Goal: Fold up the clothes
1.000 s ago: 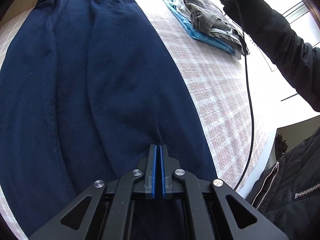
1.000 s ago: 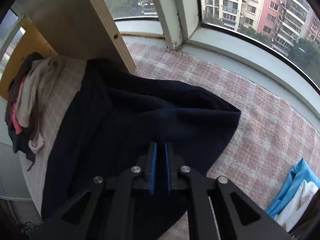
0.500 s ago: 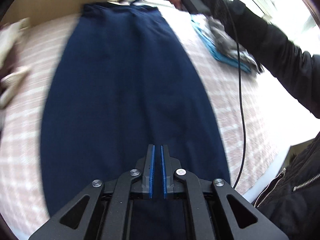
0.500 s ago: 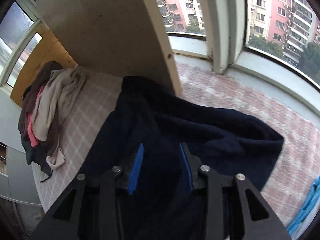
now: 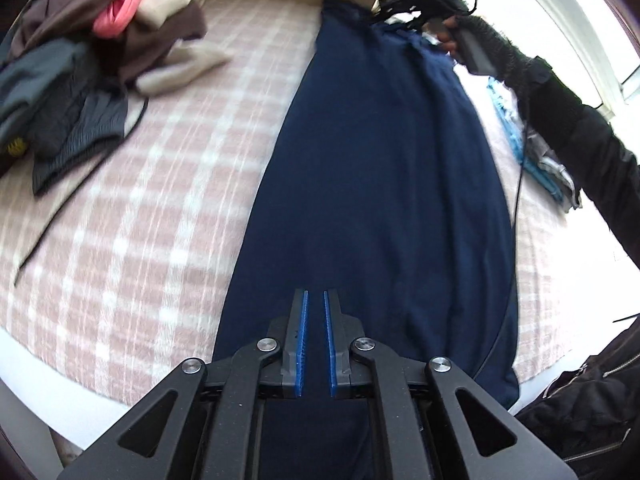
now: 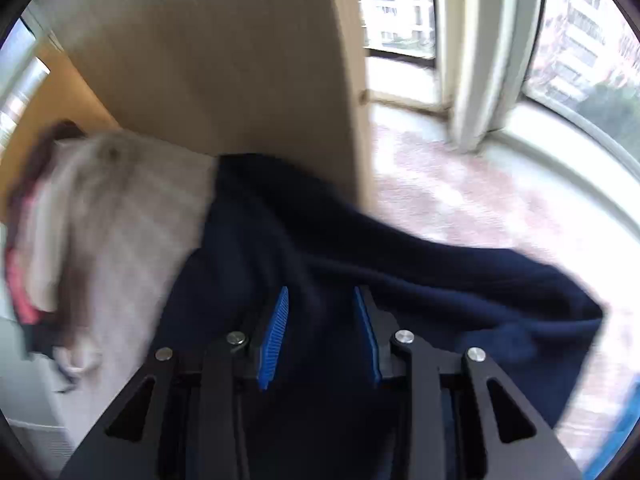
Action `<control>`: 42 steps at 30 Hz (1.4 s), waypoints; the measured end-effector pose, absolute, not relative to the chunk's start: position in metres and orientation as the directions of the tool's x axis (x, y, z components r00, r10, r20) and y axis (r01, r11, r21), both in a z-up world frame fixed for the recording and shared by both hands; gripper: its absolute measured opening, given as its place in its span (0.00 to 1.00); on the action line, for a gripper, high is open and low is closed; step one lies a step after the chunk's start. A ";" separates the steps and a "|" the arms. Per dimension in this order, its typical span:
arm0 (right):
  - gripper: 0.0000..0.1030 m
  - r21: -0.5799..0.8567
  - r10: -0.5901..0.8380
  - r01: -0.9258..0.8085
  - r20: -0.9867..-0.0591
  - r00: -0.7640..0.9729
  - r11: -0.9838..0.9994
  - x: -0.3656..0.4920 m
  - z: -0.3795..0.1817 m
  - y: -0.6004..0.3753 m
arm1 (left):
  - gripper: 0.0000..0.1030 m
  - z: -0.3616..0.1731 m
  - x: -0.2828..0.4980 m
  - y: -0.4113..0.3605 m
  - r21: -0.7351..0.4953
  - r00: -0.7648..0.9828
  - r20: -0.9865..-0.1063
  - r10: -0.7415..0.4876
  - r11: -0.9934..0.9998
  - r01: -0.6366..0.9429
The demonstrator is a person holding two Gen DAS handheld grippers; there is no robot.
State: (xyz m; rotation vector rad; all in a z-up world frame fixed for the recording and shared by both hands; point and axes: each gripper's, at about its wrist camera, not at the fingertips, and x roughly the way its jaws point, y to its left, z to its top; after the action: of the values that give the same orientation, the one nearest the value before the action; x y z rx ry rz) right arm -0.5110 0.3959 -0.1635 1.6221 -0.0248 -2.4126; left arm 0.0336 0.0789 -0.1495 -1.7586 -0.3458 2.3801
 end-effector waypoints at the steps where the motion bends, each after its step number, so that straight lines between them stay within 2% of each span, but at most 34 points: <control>1: 0.29 0.101 -0.154 0.158 -0.913 -0.378 -0.982 -0.510 -0.161 0.397 | 0.07 -0.155 0.036 0.079 -0.275 -0.279 -0.924 0.262 -0.961 0.007; 2: 0.29 0.108 -0.153 0.139 -0.912 -0.380 -0.984 -0.507 -0.158 0.400 | 0.07 -0.158 0.037 0.078 -0.266 -0.271 -0.928 0.255 -0.964 0.006; 5: 0.29 0.281 -0.318 0.152 -0.870 -0.376 -0.948 -0.480 -0.128 0.410 | 0.07 -0.152 0.045 0.071 -0.279 -0.293 -0.918 0.266 -0.960 0.002; 7: 0.31 0.365 -0.408 0.183 -0.812 -0.418 -0.913 -0.442 -0.094 0.416 | 0.07 -0.140 0.051 0.059 -0.301 -0.327 -0.901 0.284 -0.954 0.001; 10: 0.31 0.460 -0.519 0.244 -0.716 -0.466 -0.854 -0.368 -0.045 0.428 | 0.07 -0.122 0.062 0.037 -0.268 -0.358 -0.899 0.252 -0.963 -0.006; 14: 0.35 0.449 -0.526 0.278 -0.677 -0.515 -0.849 -0.263 0.009 0.455 | 0.08 -0.103 0.077 0.008 -0.238 -0.369 -0.899 0.237 -0.970 -0.043; 16: 0.45 0.452 -0.518 0.263 -0.666 -0.537 -0.852 -0.212 0.021 0.469 | 0.08 -0.102 0.079 -0.002 -0.261 -0.356 -0.896 0.265 -0.964 -0.058; 18: 0.48 0.455 -0.509 0.244 -0.666 -0.545 -0.857 -0.162 0.029 0.482 | 0.08 -0.108 0.082 -0.005 -0.294 -0.325 -0.895 0.306 -0.952 -0.087; 23: 0.48 0.431 -0.407 0.094 -0.725 -0.556 -0.897 -0.034 -0.005 0.466 | 0.08 -0.125 0.100 -0.007 -0.347 -0.237 -0.889 0.393 -0.914 -0.211; 26: 0.48 0.449 -0.347 -0.075 -0.775 -0.528 -0.890 0.039 -0.051 0.437 | 0.08 -0.136 0.111 -0.009 -0.406 -0.181 -0.870 0.459 -0.874 -0.268; 28: 0.48 0.379 -0.251 -0.181 -0.836 -0.489 -0.908 0.082 -0.082 0.413 | 0.08 -0.145 0.118 -0.011 -0.446 -0.140 -0.854 0.500 -0.845 -0.295; 31: 0.48 0.434 -0.284 -0.301 -0.856 -0.432 -0.849 0.137 -0.124 0.386 | 0.08 -0.153 0.138 -0.012 -0.450 -0.099 -0.856 0.508 -0.826 -0.339; 33: 0.48 0.455 -0.285 -0.346 -0.850 -0.444 -0.820 0.164 -0.138 0.372 | 0.09 -0.156 0.153 -0.014 -0.464 -0.078 -0.851 0.520 -0.812 -0.353; 36: 0.48 0.394 -0.225 -0.366 -0.877 -0.425 -0.843 0.189 -0.148 0.364 | 0.10 -0.160 0.168 -0.016 -0.482 -0.069 -0.842 0.535 -0.803 -0.351; 42: 0.48 0.396 -0.229 -0.388 -0.883 -0.409 -0.833 0.185 -0.165 0.376 | 0.18 -0.163 0.173 -0.012 -0.478 -0.090 -0.842 0.532 -0.813 -0.331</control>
State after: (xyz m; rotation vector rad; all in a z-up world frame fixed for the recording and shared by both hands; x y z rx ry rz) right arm 0.1849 0.3761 -0.1653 1.7573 -0.9249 -2.5625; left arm 0.1726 -0.0115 -0.1632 -1.6164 -0.2198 1.9527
